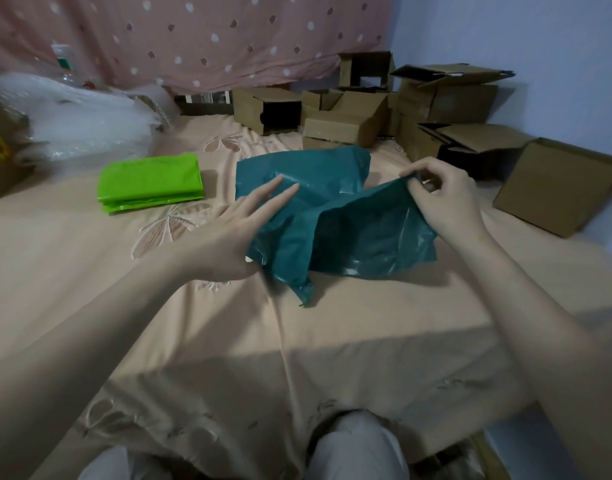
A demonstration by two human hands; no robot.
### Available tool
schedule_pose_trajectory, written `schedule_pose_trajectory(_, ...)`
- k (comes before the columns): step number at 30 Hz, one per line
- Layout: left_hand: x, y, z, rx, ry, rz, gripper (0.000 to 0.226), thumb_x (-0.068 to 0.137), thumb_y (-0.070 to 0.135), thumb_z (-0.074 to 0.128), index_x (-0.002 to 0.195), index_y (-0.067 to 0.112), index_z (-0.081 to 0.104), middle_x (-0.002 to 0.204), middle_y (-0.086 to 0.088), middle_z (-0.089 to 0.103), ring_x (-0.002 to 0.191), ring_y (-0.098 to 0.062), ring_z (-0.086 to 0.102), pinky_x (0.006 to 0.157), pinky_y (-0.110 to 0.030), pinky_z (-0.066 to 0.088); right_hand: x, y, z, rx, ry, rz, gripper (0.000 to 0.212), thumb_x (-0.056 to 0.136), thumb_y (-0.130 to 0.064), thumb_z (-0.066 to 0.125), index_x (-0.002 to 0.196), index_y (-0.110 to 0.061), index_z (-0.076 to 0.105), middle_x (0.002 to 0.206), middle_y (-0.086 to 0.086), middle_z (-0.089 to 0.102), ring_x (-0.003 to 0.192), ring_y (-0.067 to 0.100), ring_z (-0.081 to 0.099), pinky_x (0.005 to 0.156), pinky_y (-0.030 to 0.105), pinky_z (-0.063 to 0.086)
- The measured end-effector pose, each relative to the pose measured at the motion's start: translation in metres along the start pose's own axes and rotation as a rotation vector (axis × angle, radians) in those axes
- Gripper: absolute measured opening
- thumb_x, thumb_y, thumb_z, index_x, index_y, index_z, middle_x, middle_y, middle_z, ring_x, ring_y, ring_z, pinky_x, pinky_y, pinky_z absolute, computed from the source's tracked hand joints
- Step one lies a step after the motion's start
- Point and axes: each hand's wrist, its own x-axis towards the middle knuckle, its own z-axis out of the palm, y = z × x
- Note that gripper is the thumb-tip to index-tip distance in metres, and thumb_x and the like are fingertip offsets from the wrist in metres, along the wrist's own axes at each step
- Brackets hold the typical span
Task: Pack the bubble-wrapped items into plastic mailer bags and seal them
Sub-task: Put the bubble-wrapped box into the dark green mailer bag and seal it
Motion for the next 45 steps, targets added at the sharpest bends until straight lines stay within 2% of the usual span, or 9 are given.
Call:
schedule_pose_trajectory(5,-0.008,0.008,0.004,0.211,-0.005,0.017,0.117,0.071,0.049,0.071,0.141,0.044,-0.023,0.156,0.009,-0.014,0.144,-0.019,0.011,0.113,-0.037,0.017,0.001,-0.005,-0.007,-0.023,0.045,0.016,0.017,0.088,-0.01,0.056,0.091,-0.018,0.07,0.083,-0.005,0.061,0.068,-0.002,0.051,0.058,-0.001,0.035)
schedule_pose_trajectory(8,-0.007,0.011,0.004,0.073,0.191,0.089,0.09,0.074,0.019,0.072,0.145,0.033,0.018,0.15,0.001,0.026,0.133,-0.022,0.037,0.103,-0.039,0.038,0.0,-0.006,-0.009,0.001,0.047,0.023,0.017,0.087,-0.009,0.057,0.09,-0.019,0.07,0.083,-0.006,0.061,0.07,-0.001,0.052,0.059,0.001,0.037)
schedule_pose_trajectory(12,-0.004,0.009,-0.002,-0.13,0.539,0.001,0.028,0.082,0.025,0.054,0.104,0.009,0.062,0.094,-0.009,0.066,0.082,-0.021,0.06,0.067,-0.039,0.047,0.0,-0.004,-0.011,0.042,0.052,0.062,0.017,0.086,-0.007,0.059,0.089,-0.022,0.067,0.09,-0.001,0.064,0.079,0.009,0.055,0.066,0.011,0.045)
schedule_pose_trajectory(16,-0.006,0.007,-0.007,-0.205,0.683,-0.2,0.047,0.09,0.04,0.04,0.053,0.012,0.039,0.043,-0.004,0.034,0.041,-0.02,0.03,0.044,-0.032,0.02,-0.003,-0.004,-0.018,0.058,0.036,0.058,0.013,0.087,-0.009,0.062,0.087,-0.021,0.066,0.092,-0.001,0.065,0.086,0.013,0.057,0.08,0.025,0.048)
schedule_pose_trajectory(23,-0.005,-0.002,-0.004,-0.398,0.69,-0.378,0.046,0.093,0.036,0.038,0.055,0.014,0.023,0.051,-0.002,0.022,0.05,-0.016,0.02,0.051,-0.037,0.018,-0.015,0.003,-0.024,0.4,-0.008,0.17,0.032,0.084,-0.008,0.035,0.101,-0.012,0.061,0.086,0.004,0.067,0.08,0.014,0.064,0.073,0.027,0.05)
schedule_pose_trajectory(26,-0.002,-0.011,-0.004,-0.452,0.712,-0.418,0.055,0.094,0.04,0.038,0.061,-0.003,0.034,0.057,-0.01,0.031,0.057,-0.02,0.028,0.052,-0.043,0.023,-0.024,0.009,-0.026,0.292,-0.127,0.066,0.046,0.075,0.017,0.042,0.104,-0.015,0.057,0.1,0.004,0.065,0.092,0.008,0.062,0.079,0.028,0.049)
schedule_pose_trajectory(32,0.006,-0.013,-0.008,-0.443,0.747,-0.443,0.052,0.098,0.033,0.039,0.069,-0.011,0.042,0.061,-0.021,0.041,0.06,-0.022,0.034,0.054,-0.044,0.028,-0.036,0.012,-0.022,0.184,-0.431,-0.052,0.071,0.072,-0.018,0.077,0.131,-0.029,0.038,0.131,-0.007,0.046,0.116,-0.001,0.046,0.095,0.012,0.041)
schedule_pose_trajectory(37,0.007,-0.008,-0.01,-0.439,0.758,-0.434,0.049,0.099,0.029,0.038,0.063,-0.003,0.038,0.057,-0.012,0.036,0.056,-0.019,0.031,0.054,-0.039,0.023,-0.028,0.006,-0.015,0.226,-0.112,-0.081,0.025,0.087,-0.006,0.062,0.105,-0.022,0.064,0.109,-0.001,0.066,0.107,0.013,0.059,0.093,0.033,0.05)
schedule_pose_trajectory(45,-0.005,-0.01,-0.011,-0.394,0.74,-0.5,0.048,0.1,0.027,0.038,0.056,0.015,0.023,0.051,-0.001,0.026,0.05,-0.016,0.022,0.049,-0.033,0.016,-0.025,0.01,-0.019,0.405,0.016,0.127,0.019,0.097,-0.023,0.048,0.105,-0.01,0.06,0.102,0.003,0.064,0.083,-0.003,0.059,0.074,0.013,0.048)
